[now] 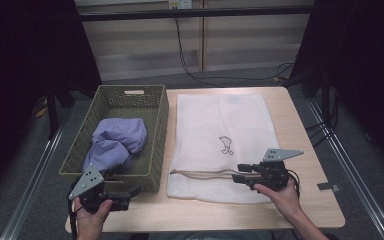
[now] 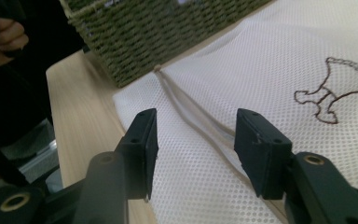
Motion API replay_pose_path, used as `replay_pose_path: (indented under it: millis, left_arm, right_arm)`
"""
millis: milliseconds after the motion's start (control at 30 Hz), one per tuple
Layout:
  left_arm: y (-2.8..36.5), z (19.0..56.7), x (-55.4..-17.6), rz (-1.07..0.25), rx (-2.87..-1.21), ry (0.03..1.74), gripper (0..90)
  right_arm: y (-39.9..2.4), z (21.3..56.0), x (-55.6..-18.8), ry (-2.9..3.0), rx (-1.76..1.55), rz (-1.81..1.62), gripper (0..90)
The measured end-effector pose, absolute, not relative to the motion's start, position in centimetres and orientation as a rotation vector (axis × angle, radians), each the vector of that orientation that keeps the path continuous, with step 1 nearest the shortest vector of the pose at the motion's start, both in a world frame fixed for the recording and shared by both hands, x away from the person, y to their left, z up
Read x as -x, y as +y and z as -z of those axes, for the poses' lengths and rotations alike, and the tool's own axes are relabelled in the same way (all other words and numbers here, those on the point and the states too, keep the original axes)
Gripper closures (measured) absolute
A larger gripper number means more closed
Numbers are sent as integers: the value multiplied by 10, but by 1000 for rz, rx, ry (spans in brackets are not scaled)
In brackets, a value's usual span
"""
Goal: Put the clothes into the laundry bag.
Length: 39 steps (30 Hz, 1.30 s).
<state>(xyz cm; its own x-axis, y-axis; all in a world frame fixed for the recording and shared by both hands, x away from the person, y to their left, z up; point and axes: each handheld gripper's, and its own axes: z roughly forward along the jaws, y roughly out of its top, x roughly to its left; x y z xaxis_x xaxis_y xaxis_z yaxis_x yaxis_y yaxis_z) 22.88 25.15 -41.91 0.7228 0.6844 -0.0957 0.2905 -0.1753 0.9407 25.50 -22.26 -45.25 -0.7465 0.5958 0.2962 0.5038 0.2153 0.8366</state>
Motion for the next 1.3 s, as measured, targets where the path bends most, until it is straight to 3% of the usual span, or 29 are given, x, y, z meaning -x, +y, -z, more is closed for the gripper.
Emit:
replay_pose_path:
  millis: [267, 300, 567, 767, 1300]
  left_arm:
    - [254, 419, -230, -422, -1760, 776, 59]
    - [254, 420, -231, -425, -1760, 783, 59]
    - [258, 419, -233, -430, -1761, 791, 59]
    - [257, 421, -233, -429, -1759, 798, 59]
    - [260, 421, -233, -439, -1747, 824, 59]
  right_arm:
    - [-204, 446, -270, 2442, -1042, -1576, 535]
    - [-201, 445, -278, 2449, -1037, -1559, 606]
    - [-190, 443, -299, 2491, -1022, -1528, 630]
    - [-184, 457, -307, 2516, -1014, -1513, 703]
    - [-192, 487, -314, 2584, -1062, -1341, 688]
